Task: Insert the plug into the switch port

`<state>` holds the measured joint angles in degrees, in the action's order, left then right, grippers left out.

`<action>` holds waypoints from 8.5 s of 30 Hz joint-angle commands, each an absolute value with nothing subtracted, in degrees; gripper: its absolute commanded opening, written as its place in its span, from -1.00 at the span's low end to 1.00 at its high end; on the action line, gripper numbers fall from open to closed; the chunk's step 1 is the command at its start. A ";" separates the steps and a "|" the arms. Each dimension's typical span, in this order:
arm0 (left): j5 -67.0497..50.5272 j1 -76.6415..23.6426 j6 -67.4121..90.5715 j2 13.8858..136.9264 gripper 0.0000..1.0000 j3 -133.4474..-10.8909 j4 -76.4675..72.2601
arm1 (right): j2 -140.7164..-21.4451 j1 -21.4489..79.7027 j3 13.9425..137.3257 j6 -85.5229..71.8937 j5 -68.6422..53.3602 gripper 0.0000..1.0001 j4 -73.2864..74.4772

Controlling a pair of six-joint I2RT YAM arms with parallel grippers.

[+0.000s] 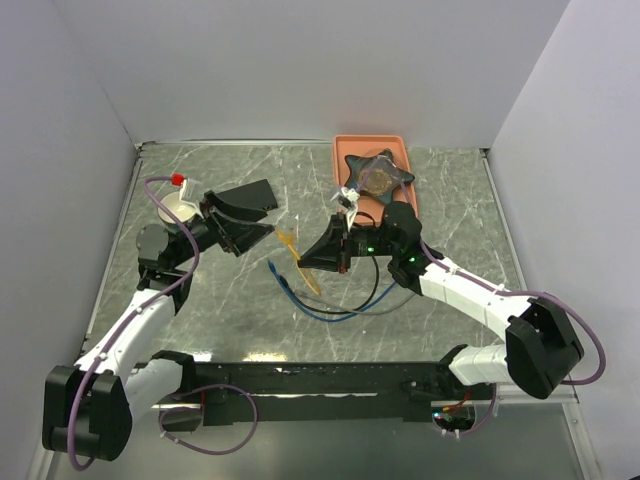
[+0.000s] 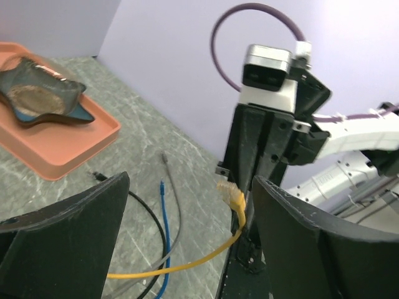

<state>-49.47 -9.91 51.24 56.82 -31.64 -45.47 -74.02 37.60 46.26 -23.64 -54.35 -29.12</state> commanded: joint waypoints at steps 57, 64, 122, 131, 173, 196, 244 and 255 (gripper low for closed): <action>-21.18 -26.19 51.68 60.73 -0.98 -51.77 -14.15 | -78.39 59.15 69.96 -1.85 19.85 0.65 2.10; -20.30 -26.28 51.50 60.82 -0.98 -52.21 -12.57 | -80.42 61.61 72.07 -0.97 28.47 0.19 1.85; -18.70 -26.19 36.74 51.86 0.58 -48.43 -12.91 | -67.68 42.20 59.69 -1.06 -24.57 -1.00 0.62; -43.57 -26.19 34.89 53.35 0.54 -44.48 -27.58 | -64.69 33.23 56.51 -5.09 -61.51 -1.00 -6.06; -40.71 -36.30 30.41 61.52 -0.98 -53.43 -19.26 | -63.47 30.59 55.55 -17.32 -54.86 0.13 -14.60; -8.18 -36.39 47.37 65.21 -0.98 -64.42 2.55 | -58.53 50.00 61.96 -1.50 3.33 0.96 2.72; -13.53 -36.47 46.05 66.53 -0.98 -65.30 2.20 | -68.55 51.77 64.07 0.35 5.98 -0.38 -1.58; -14.15 -36.47 46.14 66.53 -0.98 -65.39 2.02 | -69.43 51.77 64.42 0.18 5.45 -0.63 -1.67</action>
<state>-12.14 -36.12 45.74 67.29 -63.13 4.23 -68.88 51.42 61.49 0.69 5.65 0.75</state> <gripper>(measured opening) 0.060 0.241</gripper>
